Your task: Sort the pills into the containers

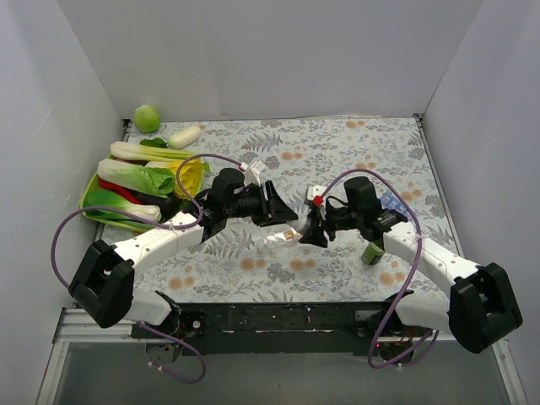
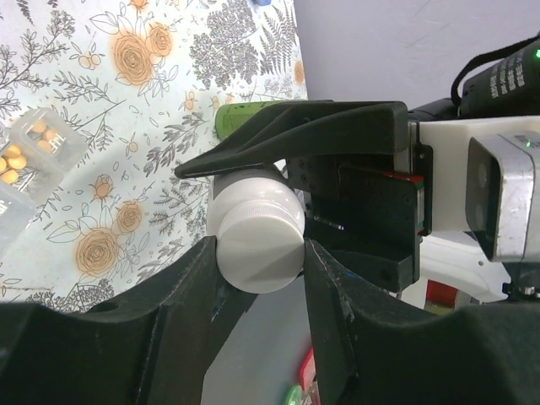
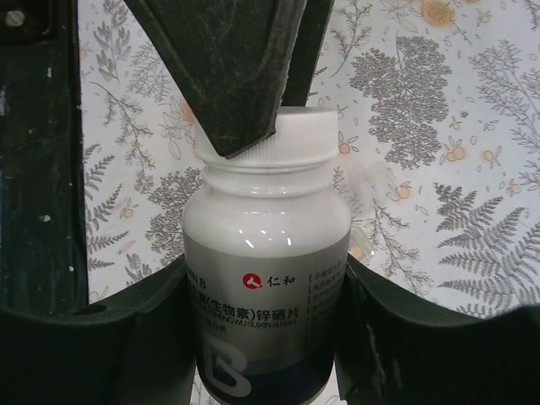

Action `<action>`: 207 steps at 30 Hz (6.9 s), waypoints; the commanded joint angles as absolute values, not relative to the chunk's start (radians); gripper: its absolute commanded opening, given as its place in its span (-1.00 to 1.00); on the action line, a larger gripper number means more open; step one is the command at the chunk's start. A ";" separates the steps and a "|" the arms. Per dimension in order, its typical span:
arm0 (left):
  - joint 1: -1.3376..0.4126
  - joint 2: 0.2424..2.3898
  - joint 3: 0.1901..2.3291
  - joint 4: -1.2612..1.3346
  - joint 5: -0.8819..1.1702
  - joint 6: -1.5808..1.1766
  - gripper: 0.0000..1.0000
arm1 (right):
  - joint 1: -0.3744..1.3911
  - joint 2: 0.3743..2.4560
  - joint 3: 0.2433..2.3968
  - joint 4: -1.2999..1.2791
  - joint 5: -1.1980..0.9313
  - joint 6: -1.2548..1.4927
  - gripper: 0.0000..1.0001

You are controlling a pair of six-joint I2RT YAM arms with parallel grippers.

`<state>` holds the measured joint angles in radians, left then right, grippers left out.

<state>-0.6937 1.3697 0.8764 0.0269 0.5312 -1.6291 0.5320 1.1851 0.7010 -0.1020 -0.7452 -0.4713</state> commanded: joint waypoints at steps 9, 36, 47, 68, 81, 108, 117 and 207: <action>-0.713 1.443 0.917 -0.138 0.730 -1.267 -0.89 | 0.543 1.215 0.692 0.165 -1.087 -0.276 -0.97; -0.614 1.212 0.897 -0.041 0.684 -1.253 0.75 | 0.522 1.249 0.611 0.411 -1.193 -0.035 -0.97; -0.612 1.140 0.865 -0.064 0.664 -1.241 0.89 | 0.522 1.246 0.635 0.312 -1.131 -0.135 -0.97; -0.886 1.040 0.542 -0.031 0.324 -1.235 0.81 | 0.410 1.175 0.701 0.026 -0.879 -0.486 -0.97; -1.265 1.485 0.764 -0.092 -0.284 -1.238 0.54 | 0.264 1.174 0.712 0.017 -0.842 -0.459 -0.97; -1.424 1.778 1.055 -0.479 -0.468 -1.347 -0.11 | 0.236 1.195 0.719 0.006 -0.867 -0.453 -0.97; -1.398 1.706 1.030 -0.460 -0.416 -1.348 -0.62 | 0.236 1.200 0.718 0.002 -0.870 -0.468 -0.97; -0.673 1.071 0.584 0.235 0.330 -1.853 -0.83 | 0.765 1.313 1.065 -0.433 -0.457 -0.588 -0.97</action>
